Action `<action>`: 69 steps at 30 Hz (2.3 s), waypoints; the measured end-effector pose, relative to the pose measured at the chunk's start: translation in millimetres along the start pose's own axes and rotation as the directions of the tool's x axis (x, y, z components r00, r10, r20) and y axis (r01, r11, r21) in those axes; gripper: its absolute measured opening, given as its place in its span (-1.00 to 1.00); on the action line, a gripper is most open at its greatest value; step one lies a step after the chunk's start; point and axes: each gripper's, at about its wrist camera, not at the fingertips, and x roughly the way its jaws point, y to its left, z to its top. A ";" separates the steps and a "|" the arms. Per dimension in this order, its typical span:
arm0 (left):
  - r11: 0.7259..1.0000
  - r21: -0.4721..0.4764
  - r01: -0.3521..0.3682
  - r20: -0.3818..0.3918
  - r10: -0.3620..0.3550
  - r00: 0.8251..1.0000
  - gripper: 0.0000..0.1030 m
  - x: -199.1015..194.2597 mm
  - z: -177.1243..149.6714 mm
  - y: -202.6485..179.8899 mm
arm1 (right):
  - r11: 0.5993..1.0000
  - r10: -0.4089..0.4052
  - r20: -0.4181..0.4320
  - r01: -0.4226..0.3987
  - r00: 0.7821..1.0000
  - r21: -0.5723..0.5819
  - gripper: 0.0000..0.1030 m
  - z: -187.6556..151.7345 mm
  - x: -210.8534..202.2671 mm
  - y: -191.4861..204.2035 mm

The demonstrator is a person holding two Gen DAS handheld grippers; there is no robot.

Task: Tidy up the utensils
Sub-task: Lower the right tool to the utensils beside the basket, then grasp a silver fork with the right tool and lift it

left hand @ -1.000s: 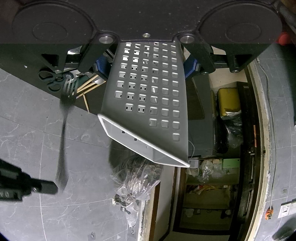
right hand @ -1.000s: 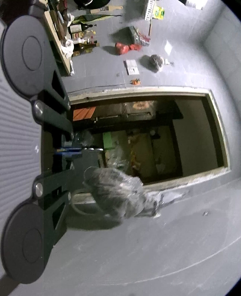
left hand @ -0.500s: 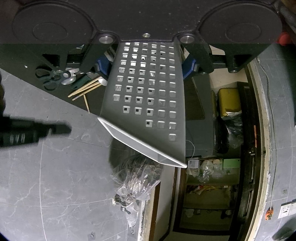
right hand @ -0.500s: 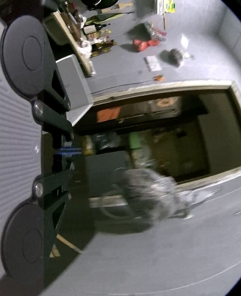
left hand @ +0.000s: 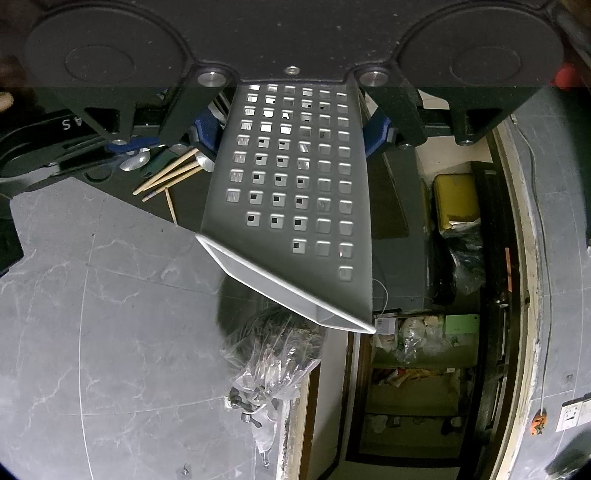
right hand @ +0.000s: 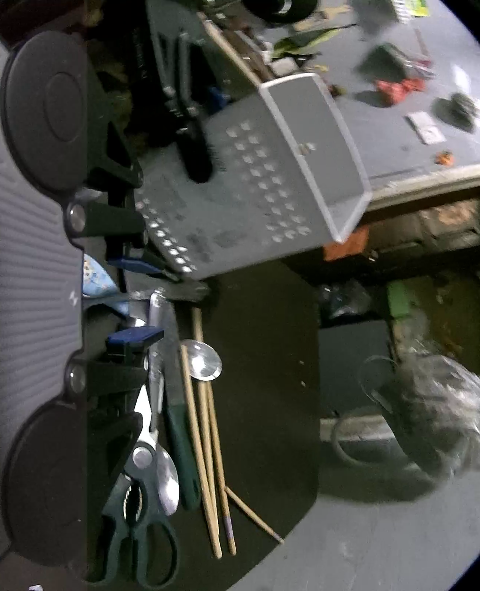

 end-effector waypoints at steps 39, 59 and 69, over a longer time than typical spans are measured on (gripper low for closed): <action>1.000 0.002 0.003 0.002 -0.003 1.000 0.50 0.9 -0.7 -0.9 | 0.954 -0.083 0.080 0.056 0.993 0.293 -0.14 -79.6 -68.3 -6.6; 1.000 0.003 0.002 0.001 -0.002 1.000 0.50 1.0 -0.7 -1.1 | 0.951 -0.167 0.098 0.134 0.981 0.280 -0.96 -81.0 -57.0 6.0; 1.000 0.004 0.001 0.001 -0.001 1.000 0.50 1.2 -0.8 -0.8 | 0.957 -0.245 0.248 0.194 0.937 0.214 -0.97 -73.0 -83.1 5.7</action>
